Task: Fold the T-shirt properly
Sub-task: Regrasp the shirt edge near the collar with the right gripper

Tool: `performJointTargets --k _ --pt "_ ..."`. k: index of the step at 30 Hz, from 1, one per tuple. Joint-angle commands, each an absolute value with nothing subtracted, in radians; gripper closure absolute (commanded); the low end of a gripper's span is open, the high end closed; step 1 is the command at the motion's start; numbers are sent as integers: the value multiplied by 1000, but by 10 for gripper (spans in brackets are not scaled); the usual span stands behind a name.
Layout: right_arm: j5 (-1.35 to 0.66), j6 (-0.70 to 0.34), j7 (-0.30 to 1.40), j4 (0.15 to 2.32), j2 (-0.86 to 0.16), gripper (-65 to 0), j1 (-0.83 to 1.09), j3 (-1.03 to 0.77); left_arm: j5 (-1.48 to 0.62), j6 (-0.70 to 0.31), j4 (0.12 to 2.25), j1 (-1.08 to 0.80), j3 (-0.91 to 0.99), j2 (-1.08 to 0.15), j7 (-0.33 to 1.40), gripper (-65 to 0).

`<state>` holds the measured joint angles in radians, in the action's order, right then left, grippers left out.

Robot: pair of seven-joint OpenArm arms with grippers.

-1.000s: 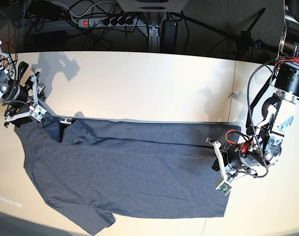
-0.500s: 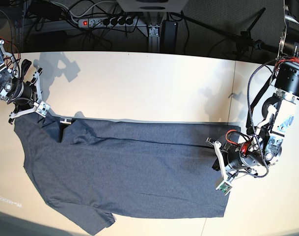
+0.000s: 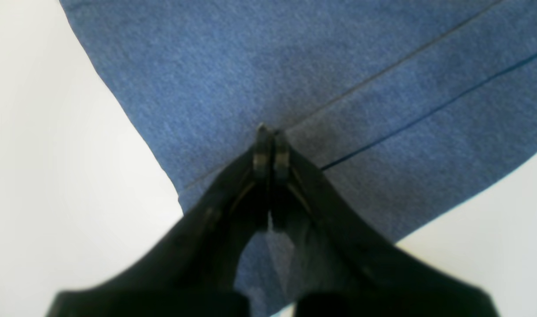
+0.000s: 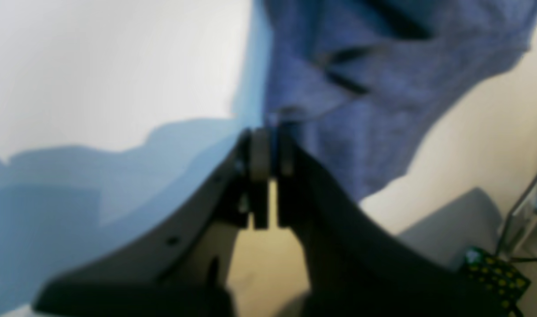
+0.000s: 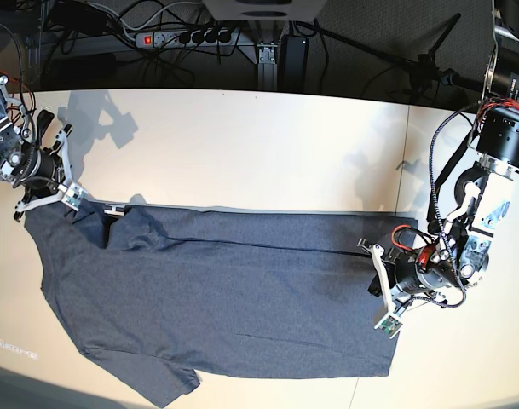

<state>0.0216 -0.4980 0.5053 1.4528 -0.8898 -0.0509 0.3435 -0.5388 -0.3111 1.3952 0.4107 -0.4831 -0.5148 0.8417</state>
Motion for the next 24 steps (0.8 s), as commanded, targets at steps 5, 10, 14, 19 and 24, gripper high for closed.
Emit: performJointTargets --k 5,10,14,19,24 --pt "-73 -513 525 1465 -934 0 -143 331 -542 -337 1412 441 -475 -527 828 0" --pt "-131 -513 546 1466 -946 0 -193 331 -542 -337 1412 441 -475 -527 828 0" --pt "-143 -514 546 1466 -950 0 -222 332 -542 -337 1412 441 -475 -527 828 0" --pt "-165 -515 545 1466 -949 0 -247 332 -542 -337 1412 441 -475 -527 828 0" --pt "-162 -521 530 1458 -945 0 -249 332 -542 -337 1412 441 -475 -527 828 0"
